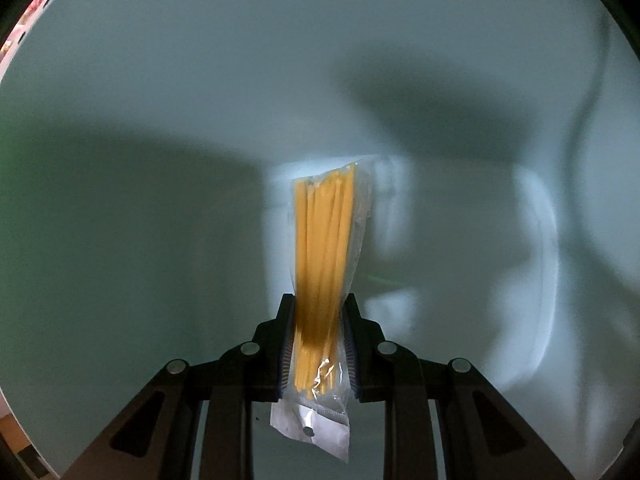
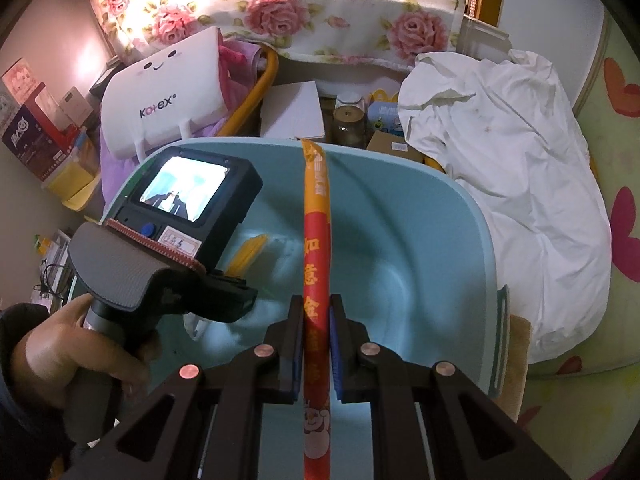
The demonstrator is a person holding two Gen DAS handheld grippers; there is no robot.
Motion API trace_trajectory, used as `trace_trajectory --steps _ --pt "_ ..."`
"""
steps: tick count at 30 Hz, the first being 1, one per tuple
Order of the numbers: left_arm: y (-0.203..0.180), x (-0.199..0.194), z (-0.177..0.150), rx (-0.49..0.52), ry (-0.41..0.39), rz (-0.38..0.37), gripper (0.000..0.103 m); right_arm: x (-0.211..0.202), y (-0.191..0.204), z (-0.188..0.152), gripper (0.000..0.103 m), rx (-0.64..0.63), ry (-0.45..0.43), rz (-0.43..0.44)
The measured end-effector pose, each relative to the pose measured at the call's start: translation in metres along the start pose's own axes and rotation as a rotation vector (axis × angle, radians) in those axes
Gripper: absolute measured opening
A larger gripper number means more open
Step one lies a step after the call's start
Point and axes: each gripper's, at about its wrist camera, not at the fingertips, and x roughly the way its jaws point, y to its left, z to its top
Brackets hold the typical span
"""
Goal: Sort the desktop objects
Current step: 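Open the left gripper to drop the straw bag into the basin, then lower the red-orange stick into the basin with the right tool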
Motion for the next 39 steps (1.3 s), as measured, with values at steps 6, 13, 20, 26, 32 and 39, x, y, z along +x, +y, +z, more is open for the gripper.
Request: trace_trajectory --steps 6,13,20,26,32,39 --pt "0.002 0.0 0.002 -0.005 0.015 -0.014 0.023 0.006 0.001 0.0 0.011 -0.004 0.01 0.003" --pt "0.004 -0.002 0.001 0.013 0.027 0.005 0.033 0.009 0.004 0.0 0.011 -0.01 0.016 0.006" --pt "0.014 -0.023 0.0 -0.001 -0.01 -0.009 0.045 0.008 0.007 0.001 0.011 -0.016 0.014 0.011" --pt "0.027 -0.051 -0.008 -0.035 -0.067 -0.04 0.045 0.001 0.012 0.006 0.011 -0.036 -0.008 0.006" --pt "0.043 -0.084 -0.023 -0.058 -0.144 -0.063 0.045 -0.006 0.02 0.021 0.011 -0.107 -0.035 -0.004" --pt "0.061 -0.089 -0.04 -0.078 -0.205 -0.075 0.045 0.005 0.04 0.033 0.011 -0.224 -0.017 0.042"
